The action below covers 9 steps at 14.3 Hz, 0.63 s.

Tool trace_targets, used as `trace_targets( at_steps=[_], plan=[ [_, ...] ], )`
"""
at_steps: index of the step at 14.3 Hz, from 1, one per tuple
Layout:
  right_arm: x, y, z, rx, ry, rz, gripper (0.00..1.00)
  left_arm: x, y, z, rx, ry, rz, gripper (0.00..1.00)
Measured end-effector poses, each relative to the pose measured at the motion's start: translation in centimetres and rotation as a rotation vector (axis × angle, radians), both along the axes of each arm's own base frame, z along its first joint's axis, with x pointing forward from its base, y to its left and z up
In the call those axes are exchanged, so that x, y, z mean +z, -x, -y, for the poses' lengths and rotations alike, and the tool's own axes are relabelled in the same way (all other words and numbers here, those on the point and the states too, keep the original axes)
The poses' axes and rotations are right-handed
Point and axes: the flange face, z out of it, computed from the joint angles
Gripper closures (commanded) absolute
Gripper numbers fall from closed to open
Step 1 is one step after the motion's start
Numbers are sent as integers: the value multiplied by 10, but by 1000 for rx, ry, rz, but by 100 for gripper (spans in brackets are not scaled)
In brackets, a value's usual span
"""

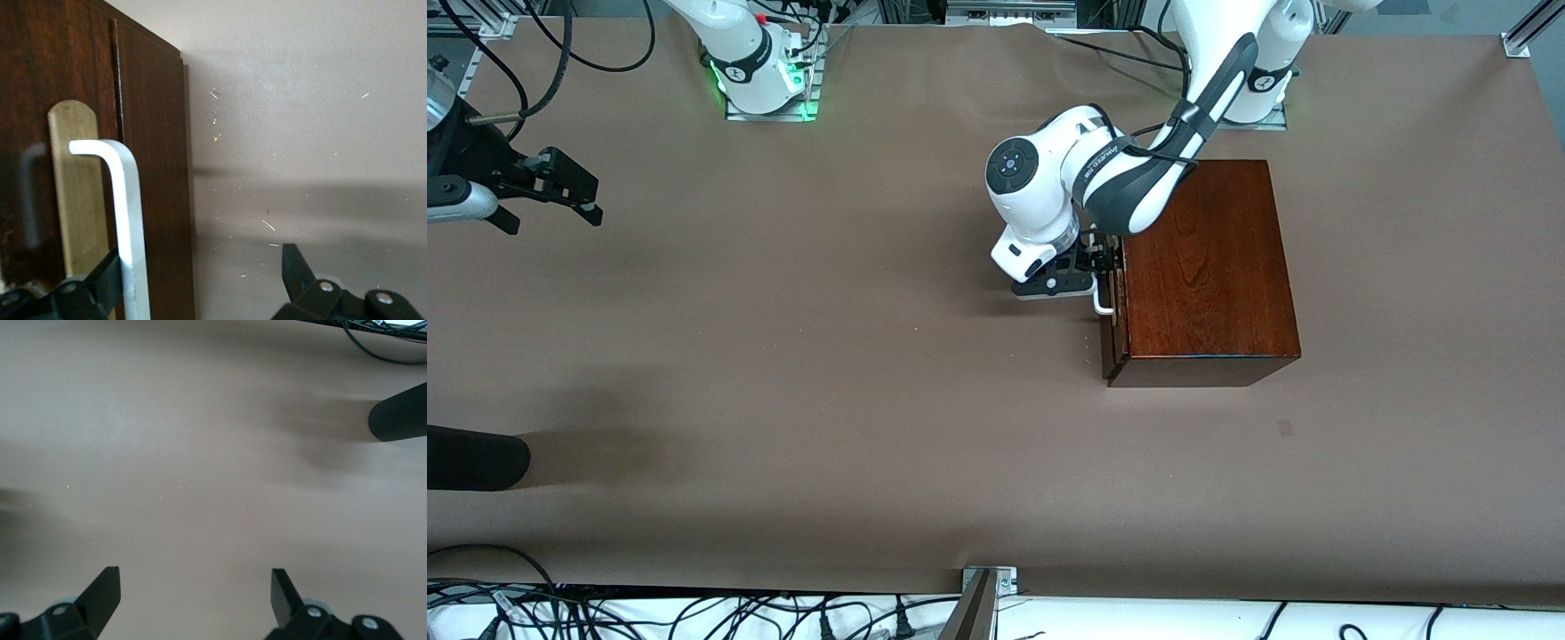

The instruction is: Open drawer, take yellow block, close drawer

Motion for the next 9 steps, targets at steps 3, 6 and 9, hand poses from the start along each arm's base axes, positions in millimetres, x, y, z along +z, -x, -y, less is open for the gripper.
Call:
trace_targets(
  at_steps=[3, 6, 9],
  plan=[
    [0, -1, 0, 0, 0, 1, 0, -6, 0, 0, 7, 2, 0, 0],
    [-1, -1, 0, 0, 0, 0, 0, -8, 7, 13, 15, 22, 20, 0],
    [-9, -5, 0, 0, 0, -13, 0, -8, 13, 25, 18, 36, 36, 0]
  ],
)
